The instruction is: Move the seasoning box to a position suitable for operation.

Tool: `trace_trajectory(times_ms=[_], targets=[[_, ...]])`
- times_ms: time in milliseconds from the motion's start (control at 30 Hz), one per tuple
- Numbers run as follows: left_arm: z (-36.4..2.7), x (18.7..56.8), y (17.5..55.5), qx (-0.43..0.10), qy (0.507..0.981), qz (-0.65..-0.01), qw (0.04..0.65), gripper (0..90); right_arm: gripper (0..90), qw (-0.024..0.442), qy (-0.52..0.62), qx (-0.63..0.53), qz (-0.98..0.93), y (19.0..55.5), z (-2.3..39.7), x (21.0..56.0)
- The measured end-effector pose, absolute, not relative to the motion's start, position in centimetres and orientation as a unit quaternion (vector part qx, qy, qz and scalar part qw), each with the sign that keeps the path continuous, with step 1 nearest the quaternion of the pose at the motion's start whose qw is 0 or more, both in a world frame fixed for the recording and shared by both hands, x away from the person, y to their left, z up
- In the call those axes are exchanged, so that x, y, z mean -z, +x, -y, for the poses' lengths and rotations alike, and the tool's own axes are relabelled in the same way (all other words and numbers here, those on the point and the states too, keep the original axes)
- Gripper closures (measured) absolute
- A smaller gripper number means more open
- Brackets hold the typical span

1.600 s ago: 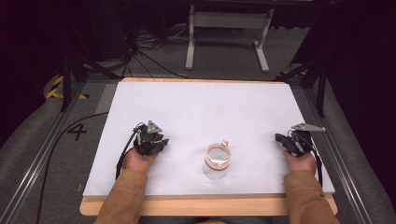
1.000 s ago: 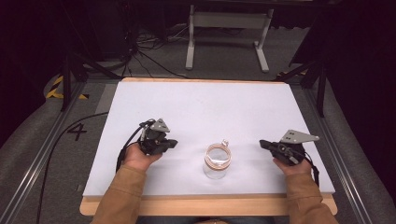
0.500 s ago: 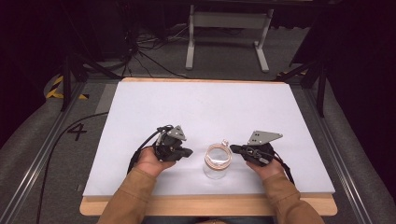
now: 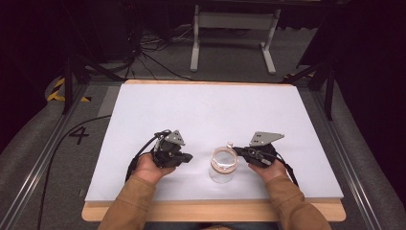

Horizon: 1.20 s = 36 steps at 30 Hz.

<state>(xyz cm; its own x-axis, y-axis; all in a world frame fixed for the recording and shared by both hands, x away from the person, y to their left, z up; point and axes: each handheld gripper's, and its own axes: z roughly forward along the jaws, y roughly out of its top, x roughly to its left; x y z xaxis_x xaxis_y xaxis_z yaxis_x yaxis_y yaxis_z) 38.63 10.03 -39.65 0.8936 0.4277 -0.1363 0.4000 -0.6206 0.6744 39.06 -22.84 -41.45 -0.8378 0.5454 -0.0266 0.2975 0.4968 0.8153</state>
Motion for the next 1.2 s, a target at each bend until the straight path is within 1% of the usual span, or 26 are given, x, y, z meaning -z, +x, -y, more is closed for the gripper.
trace_trajectory(times_ms=[300, 533, 600, 633, 667, 767, 900, 1000, 1200], targets=[[-11.5, 40.1, 38.0, -0.018, 0.896, -0.250, 0.368, 89.1, 89.9, 0.117, 0.255, -0.468, -0.838, 41.7, 22.7, 41.7], [-11.4, 40.4, 38.1, -0.018, 0.896, -0.256, 0.363, 89.0, 89.9, 0.123, 0.247, -0.469, -0.839, 42.3, 22.2, 41.9], [-10.9, 40.4, 38.2, -0.028, 0.896, -0.255, 0.363, 88.9, 89.9, 0.138, 0.251, -0.464, -0.838, 42.0, 22.4, 41.6], [-10.9, 40.4, 38.2, -0.028, 0.896, -0.255, 0.363, 88.9, 89.9, 0.138, 0.251, -0.464, -0.838, 42.0, 22.4, 41.6], [-10.9, 40.4, 38.2, -0.028, 0.896, -0.255, 0.363, 88.9, 89.9, 0.150, 0.258, -0.467, -0.832, 41.7, 23.0, 41.1], [-10.1, 40.4, 38.3, -0.029, 0.895, -0.253, 0.366, 89.1, 89.9, 0.158, 0.264, -0.463, -0.831, 41.2, 23.9, 40.7], [-8.0, 40.7, 38.5, -0.018, 0.902, -0.236, 0.360, 89.4, 89.9, 0.165, 0.274, -0.455, -0.831, 39.7, 25.8, 40.3], [-6.4, 40.9, 38.5, -0.010, 0.906, -0.221, 0.360, 89.3, 89.7, 0.154, 0.281, -0.449, -0.834, 38.6, 27.0, 40.4], [-4.3, 41.4, 38.6, -0.004, 0.916, -0.194, 0.351, 89.3, 89.8, 0.152, 0.279, -0.440, -0.840, 37.7, 27.5, 40.6]])
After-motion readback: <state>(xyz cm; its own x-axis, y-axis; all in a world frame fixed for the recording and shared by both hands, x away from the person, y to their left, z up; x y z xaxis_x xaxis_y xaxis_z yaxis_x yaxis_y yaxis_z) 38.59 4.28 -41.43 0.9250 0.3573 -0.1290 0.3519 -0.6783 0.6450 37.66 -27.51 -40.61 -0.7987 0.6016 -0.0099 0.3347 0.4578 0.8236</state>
